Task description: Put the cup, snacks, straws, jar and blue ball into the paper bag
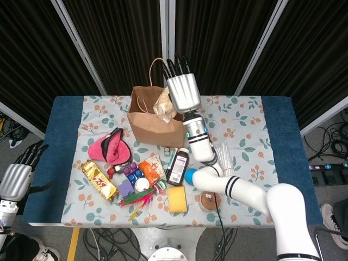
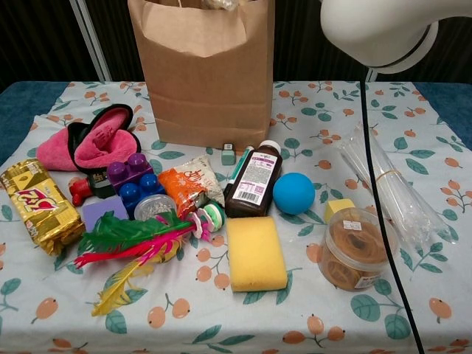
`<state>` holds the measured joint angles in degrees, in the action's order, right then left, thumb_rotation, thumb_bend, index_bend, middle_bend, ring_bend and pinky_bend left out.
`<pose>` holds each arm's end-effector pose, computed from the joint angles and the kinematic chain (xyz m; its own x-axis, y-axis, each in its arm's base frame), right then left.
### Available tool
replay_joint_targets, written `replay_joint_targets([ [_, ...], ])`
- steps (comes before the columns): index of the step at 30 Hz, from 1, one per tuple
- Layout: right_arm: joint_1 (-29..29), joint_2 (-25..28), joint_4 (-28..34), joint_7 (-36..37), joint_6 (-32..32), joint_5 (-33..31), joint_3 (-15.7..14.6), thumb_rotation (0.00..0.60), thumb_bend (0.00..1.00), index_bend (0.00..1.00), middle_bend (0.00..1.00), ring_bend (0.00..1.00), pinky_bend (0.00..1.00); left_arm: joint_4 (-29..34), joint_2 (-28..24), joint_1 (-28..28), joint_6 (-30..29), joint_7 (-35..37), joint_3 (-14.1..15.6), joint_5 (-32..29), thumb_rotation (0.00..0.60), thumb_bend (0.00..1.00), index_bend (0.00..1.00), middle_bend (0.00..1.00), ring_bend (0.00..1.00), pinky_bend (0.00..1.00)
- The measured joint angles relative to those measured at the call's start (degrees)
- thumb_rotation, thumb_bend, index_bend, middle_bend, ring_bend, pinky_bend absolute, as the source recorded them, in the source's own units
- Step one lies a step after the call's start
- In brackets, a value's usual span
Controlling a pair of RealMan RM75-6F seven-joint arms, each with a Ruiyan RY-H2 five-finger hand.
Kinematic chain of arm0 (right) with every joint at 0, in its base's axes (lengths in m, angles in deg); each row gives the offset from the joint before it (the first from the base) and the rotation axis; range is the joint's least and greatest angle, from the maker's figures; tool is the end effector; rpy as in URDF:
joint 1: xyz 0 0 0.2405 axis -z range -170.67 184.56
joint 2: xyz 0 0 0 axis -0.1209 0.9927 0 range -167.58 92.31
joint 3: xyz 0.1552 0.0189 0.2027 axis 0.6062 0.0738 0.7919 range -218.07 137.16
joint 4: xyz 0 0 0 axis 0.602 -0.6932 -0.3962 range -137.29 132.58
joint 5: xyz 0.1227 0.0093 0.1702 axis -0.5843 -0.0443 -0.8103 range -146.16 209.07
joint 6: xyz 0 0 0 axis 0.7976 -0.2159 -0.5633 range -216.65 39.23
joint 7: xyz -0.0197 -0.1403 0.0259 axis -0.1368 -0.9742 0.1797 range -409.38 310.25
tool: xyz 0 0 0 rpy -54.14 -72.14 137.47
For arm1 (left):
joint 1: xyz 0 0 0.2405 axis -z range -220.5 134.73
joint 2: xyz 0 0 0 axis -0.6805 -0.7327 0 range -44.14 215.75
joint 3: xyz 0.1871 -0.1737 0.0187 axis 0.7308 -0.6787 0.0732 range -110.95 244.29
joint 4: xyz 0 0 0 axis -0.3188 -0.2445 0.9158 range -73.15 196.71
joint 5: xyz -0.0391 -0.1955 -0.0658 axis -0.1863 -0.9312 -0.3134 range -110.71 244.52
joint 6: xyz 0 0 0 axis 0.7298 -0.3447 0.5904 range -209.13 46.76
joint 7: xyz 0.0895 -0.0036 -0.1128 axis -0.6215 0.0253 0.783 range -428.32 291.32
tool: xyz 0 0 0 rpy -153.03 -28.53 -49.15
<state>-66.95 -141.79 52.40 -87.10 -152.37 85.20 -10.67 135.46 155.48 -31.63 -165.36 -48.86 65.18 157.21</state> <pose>0.0514 -0.4691 0.0230 0.4643 0.3397 0.8179 -0.7781 -0.2846 0.5599 -0.3359 0.2186 0.1523 0.2990 0.0136 0.9542 0.9427 -0.1595 -0.2931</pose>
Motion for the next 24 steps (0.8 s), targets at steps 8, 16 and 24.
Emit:
replay_joint_targets([
  [8, -0.9, -1.8, -2.7, -1.8, 5.7, -1.7, -2.3, 0.600, 0.00, 0.03, 0.09, 0.00, 0.00, -0.7, 0.6, 0.2, 0.7, 0.4, 0.2, -0.3, 0.600, 0.11, 0.09, 0.11, 0.06, 0.22],
  [16, -0.5, 0.6, 2.4, 0.0, 3.1, 0.2, -1.4, 0.600, 0.00, 0.03, 0.09, 0.00, 0.00, -0.1, 0.6, 0.5, 0.3, -0.1, 0.0, 0.2, 0.600, 0.11, 0.09, 0.11, 0.06, 0.22],
  [24, 1.0, 3.6, 8.6, -0.3, -1.8, 1.2, -0.3, 0.600, 0.00, 0.03, 0.09, 0.00, 0.00, 0.5, 0.6, 0.5, -0.1, -0.6, 0.2, 0.6, 0.600, 0.11, 0.09, 0.11, 0.06, 0.22],
])
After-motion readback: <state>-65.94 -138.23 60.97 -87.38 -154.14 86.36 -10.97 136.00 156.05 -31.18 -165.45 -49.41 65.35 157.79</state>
